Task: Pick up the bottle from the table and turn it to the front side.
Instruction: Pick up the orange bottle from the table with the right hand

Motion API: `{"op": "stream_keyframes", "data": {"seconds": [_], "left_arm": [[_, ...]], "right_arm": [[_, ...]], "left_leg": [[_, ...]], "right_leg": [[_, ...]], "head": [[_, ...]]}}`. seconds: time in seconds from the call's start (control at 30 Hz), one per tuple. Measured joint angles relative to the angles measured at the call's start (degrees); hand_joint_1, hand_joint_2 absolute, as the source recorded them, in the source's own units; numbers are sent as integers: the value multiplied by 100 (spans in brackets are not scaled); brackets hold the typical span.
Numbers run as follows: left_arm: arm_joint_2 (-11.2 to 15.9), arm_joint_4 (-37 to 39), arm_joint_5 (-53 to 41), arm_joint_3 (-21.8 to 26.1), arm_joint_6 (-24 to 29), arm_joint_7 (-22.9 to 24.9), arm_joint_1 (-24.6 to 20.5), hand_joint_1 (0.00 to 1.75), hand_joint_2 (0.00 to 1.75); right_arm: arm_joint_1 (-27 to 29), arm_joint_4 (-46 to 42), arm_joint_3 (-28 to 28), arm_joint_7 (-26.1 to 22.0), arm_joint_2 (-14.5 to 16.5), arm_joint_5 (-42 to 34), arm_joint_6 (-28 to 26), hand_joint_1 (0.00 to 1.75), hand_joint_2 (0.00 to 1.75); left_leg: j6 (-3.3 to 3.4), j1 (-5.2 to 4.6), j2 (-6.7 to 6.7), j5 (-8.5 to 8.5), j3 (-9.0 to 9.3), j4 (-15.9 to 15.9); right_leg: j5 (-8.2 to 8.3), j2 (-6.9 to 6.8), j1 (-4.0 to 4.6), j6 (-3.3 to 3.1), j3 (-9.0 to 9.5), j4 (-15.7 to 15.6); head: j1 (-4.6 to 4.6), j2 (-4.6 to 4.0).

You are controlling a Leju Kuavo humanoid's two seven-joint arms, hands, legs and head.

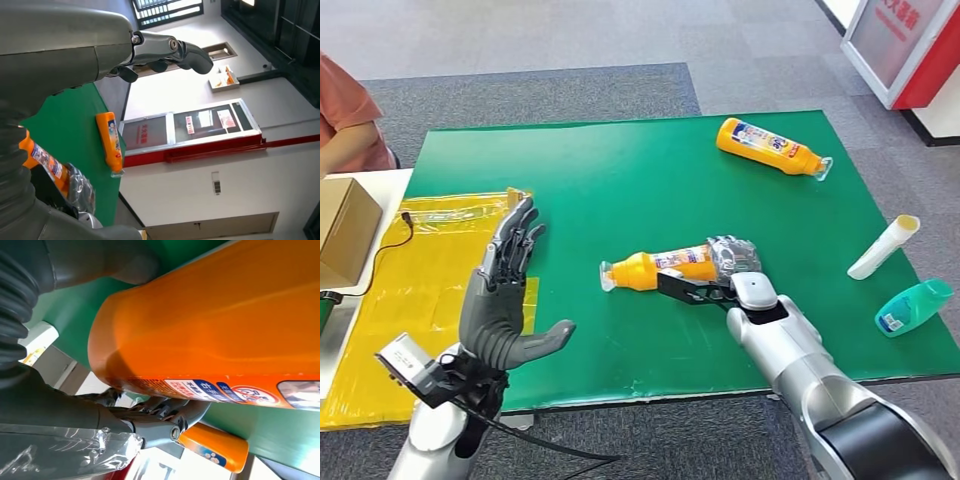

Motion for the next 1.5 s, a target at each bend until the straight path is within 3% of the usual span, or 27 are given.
{"op": "stream_keyframes", "data": {"seconds": [0.33, 0.57, 0.73, 1.13, 1.37, 1.5], "left_arm": [[27, 5, 96, 38, 108, -97, 14, 0, 175], [99, -14, 182, 247, 100, -271, 265, 0, 175], [135, -77, 159, 338, 113, -358, 444, 0, 175], [209, -194, 103, 446, 175, -420, 657, 0, 175], [258, -285, 104, 580, 438, -500, 766, 0, 175], [298, -333, 191, 792, 499, -513, 783, 0, 175]], "right_arm": [[14, 33, -13, -130, -1, -147, -129, 175, 175], [319, -298, -715, -1328, -24, -2035, -471, 175, 175], [588, -937, -1266, -1693, -74, -3035, -486, 175, 175], [1103, -2116, -1840, -2094, -146, -4150, -469, 175, 175], [1883, -3369, -2085, -2857, -16, -5849, -280, 175, 175], [2328, -4129, -2115, -3076, 95, -6350, -185, 175, 175]], "left_leg": [[-1, 0, 0, 1, 0, 0], [0, 0, -1, 0, -3, 0], [1, 0, -2, -2, -5, 0], [1, 0, -2, -1, -5, 0], [4, 0, -3, -7, -7, 0], [3, 0, -3, -8, -8, -1]], "right_leg": [[0, 0, 0, 0, 0, 0], [-1, -2, 0, 1, -2, 0], [-2, -3, 0, 1, -2, -1], [-2, -3, 0, 0, -3, 0], [-8, -6, 0, 1, -4, 0], [-13, -5, 1, -3, -5, 0]], "head": [[0, 0], [0, 0], [-1, 0], [0, 0], [0, 0], [-1, 0]]}}
